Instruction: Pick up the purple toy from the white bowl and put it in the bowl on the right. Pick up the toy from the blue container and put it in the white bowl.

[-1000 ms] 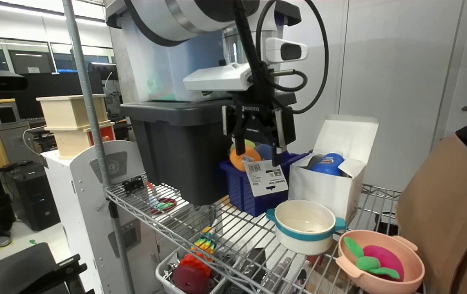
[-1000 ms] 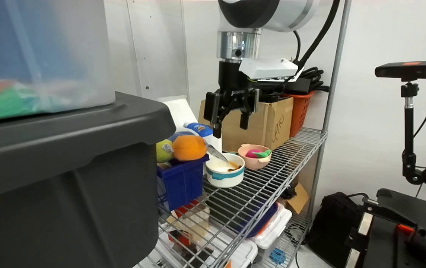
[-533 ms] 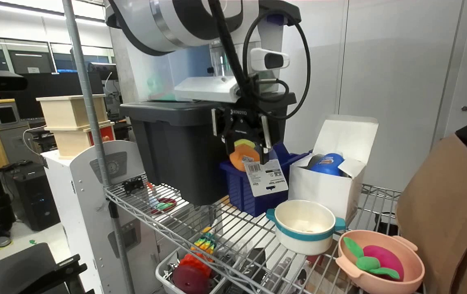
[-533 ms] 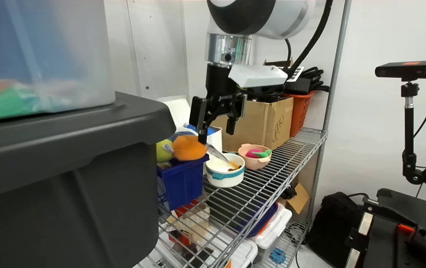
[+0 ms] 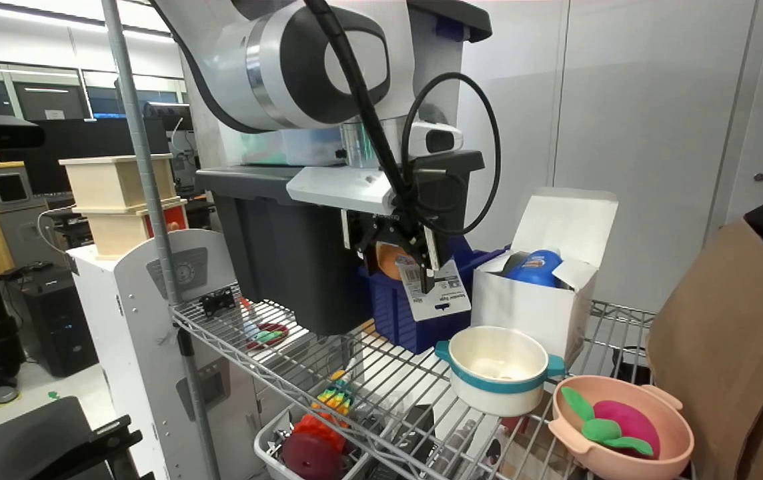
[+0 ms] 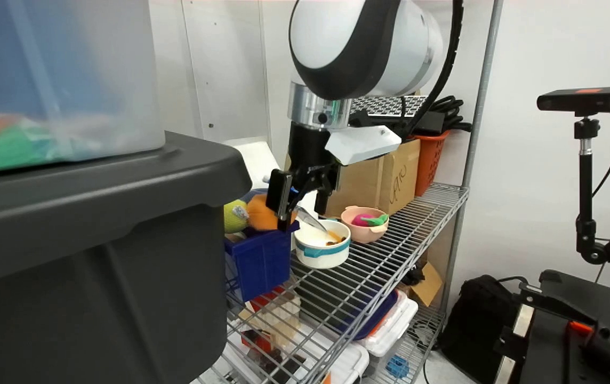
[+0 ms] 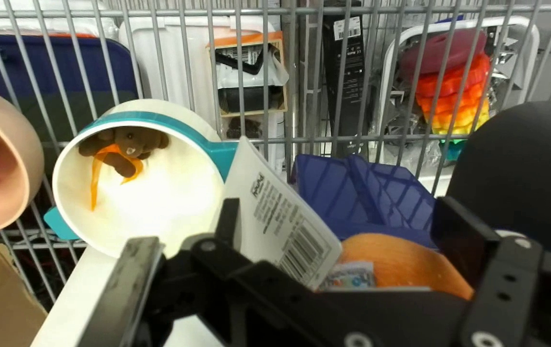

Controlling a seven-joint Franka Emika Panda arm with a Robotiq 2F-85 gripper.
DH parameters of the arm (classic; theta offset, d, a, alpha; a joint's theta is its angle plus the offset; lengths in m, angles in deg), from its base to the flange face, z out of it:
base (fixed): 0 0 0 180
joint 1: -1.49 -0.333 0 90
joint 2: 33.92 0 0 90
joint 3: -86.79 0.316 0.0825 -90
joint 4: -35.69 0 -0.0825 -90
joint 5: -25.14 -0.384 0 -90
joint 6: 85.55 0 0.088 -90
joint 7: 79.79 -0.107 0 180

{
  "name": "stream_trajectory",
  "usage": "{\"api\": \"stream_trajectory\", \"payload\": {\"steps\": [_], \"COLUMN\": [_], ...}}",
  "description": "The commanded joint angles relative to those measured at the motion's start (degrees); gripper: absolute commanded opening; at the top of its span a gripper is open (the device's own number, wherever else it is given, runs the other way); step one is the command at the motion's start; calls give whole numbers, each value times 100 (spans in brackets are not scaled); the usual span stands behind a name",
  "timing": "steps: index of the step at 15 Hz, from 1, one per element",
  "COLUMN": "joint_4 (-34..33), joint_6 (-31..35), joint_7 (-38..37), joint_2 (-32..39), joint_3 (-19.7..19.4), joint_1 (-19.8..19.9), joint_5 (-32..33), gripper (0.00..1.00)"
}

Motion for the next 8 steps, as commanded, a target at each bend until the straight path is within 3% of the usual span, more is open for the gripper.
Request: {"api": "stream_trajectory", "payload": {"steps": [1,2,3,4,8], "joint_4": [-63,-77,-91,-91,-88], "joint_6": [103,98,116,128,119], "joint_7": [114,97,47,45,56], "joint_2": [131,152,172,171,124], "joint_3": [8,-8,-49,-58,-72], "joint_1": [46,47,27,33,69], "joint_5": [-21,-15,10,12,-11], "gripper": [100,100,76,74,42]}}
